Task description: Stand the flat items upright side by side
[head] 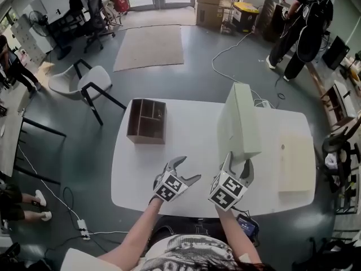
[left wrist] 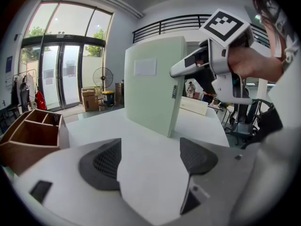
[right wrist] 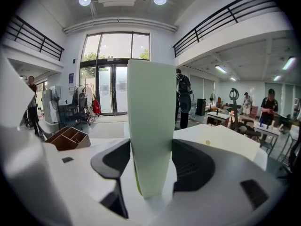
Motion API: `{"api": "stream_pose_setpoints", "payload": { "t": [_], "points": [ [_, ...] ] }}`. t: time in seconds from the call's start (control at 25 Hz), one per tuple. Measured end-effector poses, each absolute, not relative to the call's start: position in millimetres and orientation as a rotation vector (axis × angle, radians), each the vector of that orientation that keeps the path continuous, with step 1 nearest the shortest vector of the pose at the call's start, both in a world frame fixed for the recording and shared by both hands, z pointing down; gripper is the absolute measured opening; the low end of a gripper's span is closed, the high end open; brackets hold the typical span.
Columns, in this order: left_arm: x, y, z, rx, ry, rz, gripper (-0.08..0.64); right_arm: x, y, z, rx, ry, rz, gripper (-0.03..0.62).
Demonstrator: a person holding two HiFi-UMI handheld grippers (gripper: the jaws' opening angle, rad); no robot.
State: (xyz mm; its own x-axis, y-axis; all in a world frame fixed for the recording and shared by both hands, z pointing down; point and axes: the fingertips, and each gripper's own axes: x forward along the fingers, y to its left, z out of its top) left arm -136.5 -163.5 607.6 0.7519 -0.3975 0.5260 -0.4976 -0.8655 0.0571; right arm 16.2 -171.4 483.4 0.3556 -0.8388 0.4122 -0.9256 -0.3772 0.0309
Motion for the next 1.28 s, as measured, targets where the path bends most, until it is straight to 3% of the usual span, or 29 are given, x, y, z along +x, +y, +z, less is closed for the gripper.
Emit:
{"api": "stream_pose_setpoints", "payload": {
  "t": [0.8, 1.28],
  "points": [
    [-130, -151, 608, 2.762, -0.640, 0.782, 0.397, 7, -153, 493, 2.233, -1.667, 0.616, 0.305],
    [-61, -117, 581, 2.867, -0.470, 0.704, 0.397, 62, -101, 509, 2.213, -1.613, 0.707, 0.307]
  ]
}}
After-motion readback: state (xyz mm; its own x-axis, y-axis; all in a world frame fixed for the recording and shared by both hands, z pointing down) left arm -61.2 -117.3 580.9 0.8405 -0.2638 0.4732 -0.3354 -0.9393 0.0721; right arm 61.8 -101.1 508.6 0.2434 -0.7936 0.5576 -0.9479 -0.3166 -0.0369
